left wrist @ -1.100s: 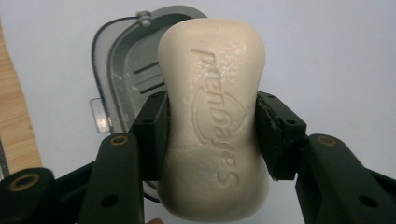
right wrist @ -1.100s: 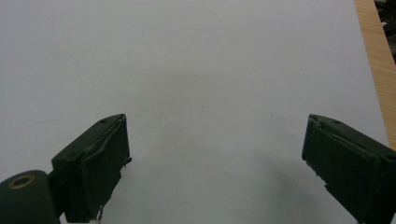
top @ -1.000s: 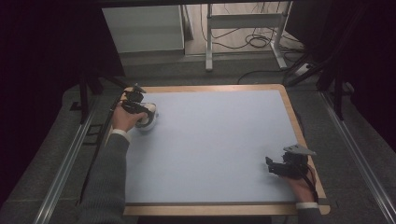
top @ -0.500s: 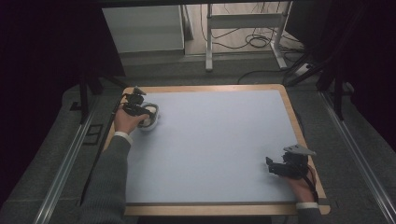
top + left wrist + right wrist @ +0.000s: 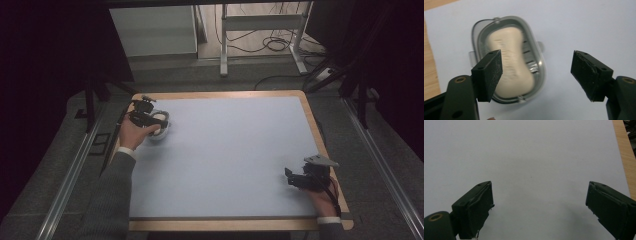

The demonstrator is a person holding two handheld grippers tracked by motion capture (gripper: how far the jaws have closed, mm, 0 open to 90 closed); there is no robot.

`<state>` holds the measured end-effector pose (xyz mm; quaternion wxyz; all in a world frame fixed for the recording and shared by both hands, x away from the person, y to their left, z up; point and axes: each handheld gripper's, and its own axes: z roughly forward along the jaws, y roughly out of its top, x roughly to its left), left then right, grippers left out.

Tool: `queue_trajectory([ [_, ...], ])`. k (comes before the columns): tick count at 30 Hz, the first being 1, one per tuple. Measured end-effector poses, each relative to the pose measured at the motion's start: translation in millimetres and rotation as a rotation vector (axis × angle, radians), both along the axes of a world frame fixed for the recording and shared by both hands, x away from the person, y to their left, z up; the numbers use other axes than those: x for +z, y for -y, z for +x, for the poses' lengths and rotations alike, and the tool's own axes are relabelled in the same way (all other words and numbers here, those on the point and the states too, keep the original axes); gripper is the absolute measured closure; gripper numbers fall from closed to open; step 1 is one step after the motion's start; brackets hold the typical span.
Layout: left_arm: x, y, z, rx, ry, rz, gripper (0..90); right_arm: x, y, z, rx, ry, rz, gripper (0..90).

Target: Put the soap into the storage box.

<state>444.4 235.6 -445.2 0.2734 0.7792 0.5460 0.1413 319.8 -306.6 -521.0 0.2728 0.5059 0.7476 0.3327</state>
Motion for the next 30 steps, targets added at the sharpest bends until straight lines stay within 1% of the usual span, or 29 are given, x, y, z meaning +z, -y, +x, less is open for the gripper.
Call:
queue_trajectory([
  [1, 1.7, 1.2, -5.4, -0.023, 0.011, 0.000, 25.9, 0.2, -0.2, -0.1, -0.001, 0.002, 0.001, 7.2],
  [2, 2.4, 2.0, -8.6, -0.034, 0.018, -0.005, 25.7, 0.6, -0.4, -0.3, 0.002, 0.004, 0.001, 7.2],
  [5, 3.9, 4.0, -20.9, -0.064, 0.022, -0.009, 24.9, 1.4, -1.9, -0.9, 0.011, 0.011, 0.001, 7.2],
  [6, 3.8, 4.6, -25.1, -0.072, 0.031, -0.015, 24.9, 1.8, -2.5, -1.4, 0.014, 0.014, -0.001, 7.2],
  [7, 3.3, 5.4, -29.3, -0.085, 0.035, -0.023, 25.1, 2.1, -3.2, -1.7, 0.016, 0.019, -0.001, 7.2],
  [8, 2.1, 6.4, -34.3, -0.108, 0.035, -0.031, 25.1, 2.8, -3.5, -2.0, 0.019, 0.020, -0.002, 7.2],
  [9, 1.2, 7.2, -37.3, -0.118, 0.036, -0.034, 25.0, 3.4, -3.8, -2.2, 0.020, 0.021, -0.002, 7.2],
  [12, -3.9, 10.1, -48.8, -0.155, 0.048, -0.043, 24.8, 3.8, -3.8, -2.5, 0.019, 0.022, -0.005, 7.2],
  [16, -13.3, 14.1, -62.3, -0.202, 0.048, -0.055, 23.9, 3.8, -3.6, -2.7, 0.016, 0.023, -0.006, 7.2],
  [19, -22.7, 17.9, -72.0, -0.234, 0.029, -0.057, 23.7, 3.9, -4.4, -2.9, 0.020, 0.027, -0.007, 7.3],
  [21, -28.4, 19.6, -78.1, -0.234, 0.031, -0.057, 23.5, 4.0, -5.1, -3.1, 0.020, 0.028, -0.008, 7.3],
  [24, -36.5, 20.7, -86.2, -0.237, 0.023, -0.066, 23.5, 3.9, -5.6, -3.2, 0.021, 0.028, -0.010, 7.2],
  [27, -45.6, 22.5, -94.2, -0.224, 0.024, -0.062, 23.5, 3.8, -5.8, -3.1, 0.024, 0.029, -0.012, 7.2],
  [28, -50.6, 23.1, -98.5, -0.224, 0.024, -0.068, 23.5, 4.0, -5.7, -3.1, 0.025, 0.030, -0.012, 7.3],
  [30, -55.9, 23.4, -103.1, -0.227, 0.020, -0.079, 23.6, 5.1, -5.0, -3.3, 0.023, 0.034, -0.011, 7.2],
])
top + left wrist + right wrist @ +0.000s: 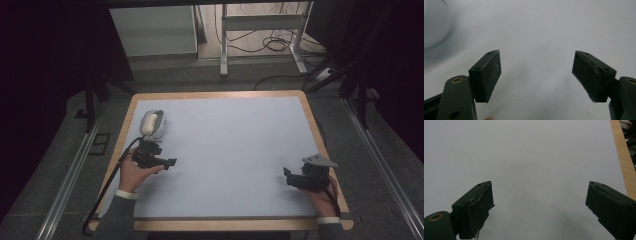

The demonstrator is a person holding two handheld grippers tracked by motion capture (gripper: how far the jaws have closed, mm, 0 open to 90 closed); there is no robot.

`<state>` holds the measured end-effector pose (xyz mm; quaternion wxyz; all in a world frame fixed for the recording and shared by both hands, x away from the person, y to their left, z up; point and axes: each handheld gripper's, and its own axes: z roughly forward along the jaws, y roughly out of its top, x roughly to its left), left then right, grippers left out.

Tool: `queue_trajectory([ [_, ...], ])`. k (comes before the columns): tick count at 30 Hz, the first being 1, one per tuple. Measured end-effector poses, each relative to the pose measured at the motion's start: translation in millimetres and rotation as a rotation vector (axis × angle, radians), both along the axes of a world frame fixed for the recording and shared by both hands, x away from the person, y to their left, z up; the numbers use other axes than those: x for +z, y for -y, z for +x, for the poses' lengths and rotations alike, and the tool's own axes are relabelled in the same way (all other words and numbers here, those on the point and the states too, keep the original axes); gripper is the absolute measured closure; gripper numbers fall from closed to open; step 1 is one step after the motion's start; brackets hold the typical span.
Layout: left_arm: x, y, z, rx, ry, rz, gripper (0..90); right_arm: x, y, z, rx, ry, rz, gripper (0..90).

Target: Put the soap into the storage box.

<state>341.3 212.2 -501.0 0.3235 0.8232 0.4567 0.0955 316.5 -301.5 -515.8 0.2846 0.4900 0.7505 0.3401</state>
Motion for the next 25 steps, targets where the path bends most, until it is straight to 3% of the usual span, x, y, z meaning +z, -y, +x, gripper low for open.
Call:
queue_trajectory([
  [8, -13.9, -2.7, -10.8, 0.005, -0.016, -0.029, 23.3, 2.3, 2.5, -0.6, -0.009, 0.005, 0.005, 7.3],
  [11, -13.5, -3.0, -12.0, 0.008, -0.017, -0.010, 22.9, 2.2, 2.4, -0.2, -0.007, 0.006, 0.003, 7.3],
  [16, -10.4, -4.8, -13.1, 0.018, -0.002, -0.034, 23.0, 1.2, 1.8, 0.4, -0.008, 0.004, -0.002, 7.3],
  [25, -10.3, -4.3, -15.4, 0.016, 0.002, -0.006, 22.1, 1.7, 0.9, 0.5, 0.000, 0.007, -0.002, 7.3],
])
